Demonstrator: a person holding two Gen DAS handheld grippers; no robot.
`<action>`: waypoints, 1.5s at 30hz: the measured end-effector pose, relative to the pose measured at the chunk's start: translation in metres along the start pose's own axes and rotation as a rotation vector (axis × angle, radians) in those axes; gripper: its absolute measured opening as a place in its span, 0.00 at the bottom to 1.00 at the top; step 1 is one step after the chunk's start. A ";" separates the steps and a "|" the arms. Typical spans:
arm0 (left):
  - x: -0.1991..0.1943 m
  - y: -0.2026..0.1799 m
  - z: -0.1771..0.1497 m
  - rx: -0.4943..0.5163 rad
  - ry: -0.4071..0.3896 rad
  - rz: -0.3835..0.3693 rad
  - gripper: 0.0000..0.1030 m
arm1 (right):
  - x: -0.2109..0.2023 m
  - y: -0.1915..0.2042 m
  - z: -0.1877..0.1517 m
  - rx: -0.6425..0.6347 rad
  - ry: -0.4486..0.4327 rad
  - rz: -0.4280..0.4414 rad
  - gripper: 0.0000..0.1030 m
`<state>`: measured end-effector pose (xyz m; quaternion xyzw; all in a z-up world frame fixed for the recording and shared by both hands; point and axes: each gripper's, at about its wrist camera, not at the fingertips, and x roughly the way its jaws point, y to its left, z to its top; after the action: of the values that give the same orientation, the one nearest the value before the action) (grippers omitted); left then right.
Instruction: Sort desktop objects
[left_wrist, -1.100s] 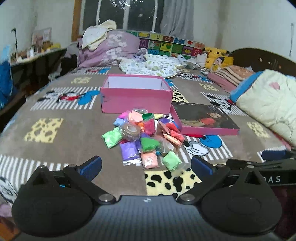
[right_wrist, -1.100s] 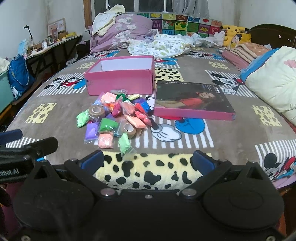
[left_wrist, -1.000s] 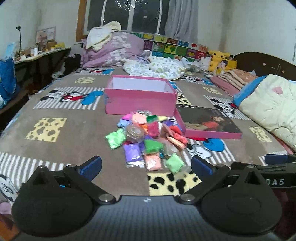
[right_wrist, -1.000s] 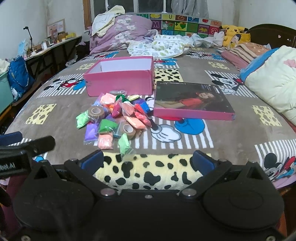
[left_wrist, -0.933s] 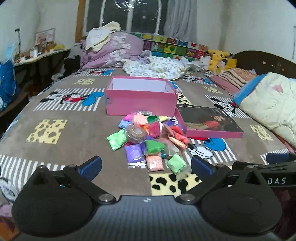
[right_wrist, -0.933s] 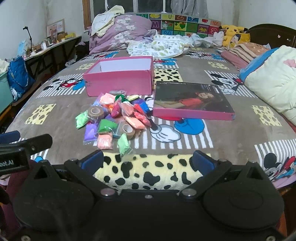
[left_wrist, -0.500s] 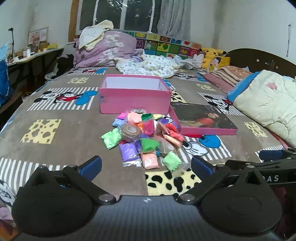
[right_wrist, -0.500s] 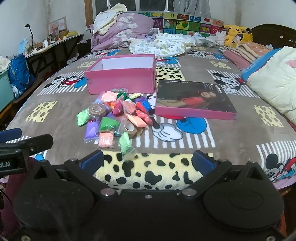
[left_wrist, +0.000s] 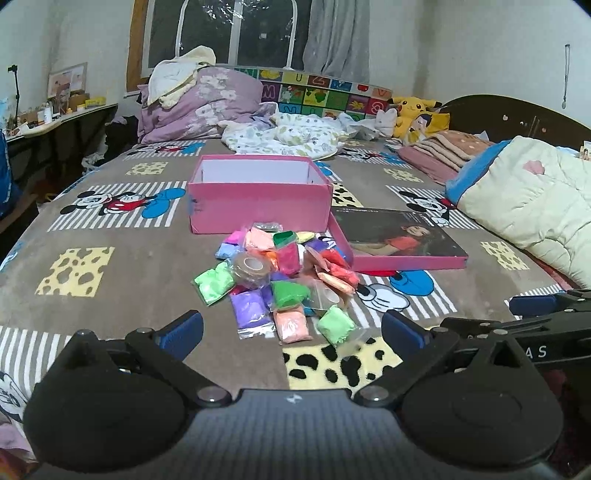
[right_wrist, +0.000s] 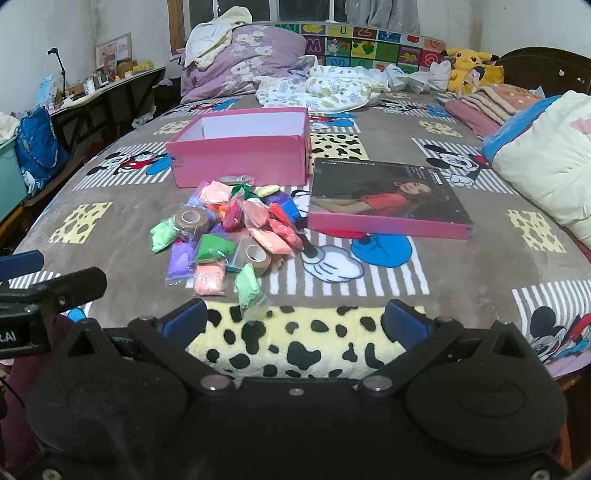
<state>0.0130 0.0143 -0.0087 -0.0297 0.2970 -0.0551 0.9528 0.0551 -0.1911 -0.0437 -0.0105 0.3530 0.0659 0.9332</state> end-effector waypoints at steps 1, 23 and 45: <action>0.000 0.000 0.000 0.001 -0.002 -0.001 1.00 | 0.000 0.000 0.000 -0.001 0.000 0.000 1.00; 0.001 -0.002 -0.002 0.006 0.006 -0.001 1.00 | 0.003 -0.003 -0.001 0.003 0.011 0.012 1.00; 0.084 0.018 0.002 -0.036 0.058 0.004 1.00 | 0.072 -0.029 0.008 -0.085 -0.080 0.084 1.00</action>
<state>0.0843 0.0222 -0.0554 -0.0446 0.3257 -0.0488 0.9432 0.1175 -0.2107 -0.0865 -0.0327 0.3123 0.1203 0.9418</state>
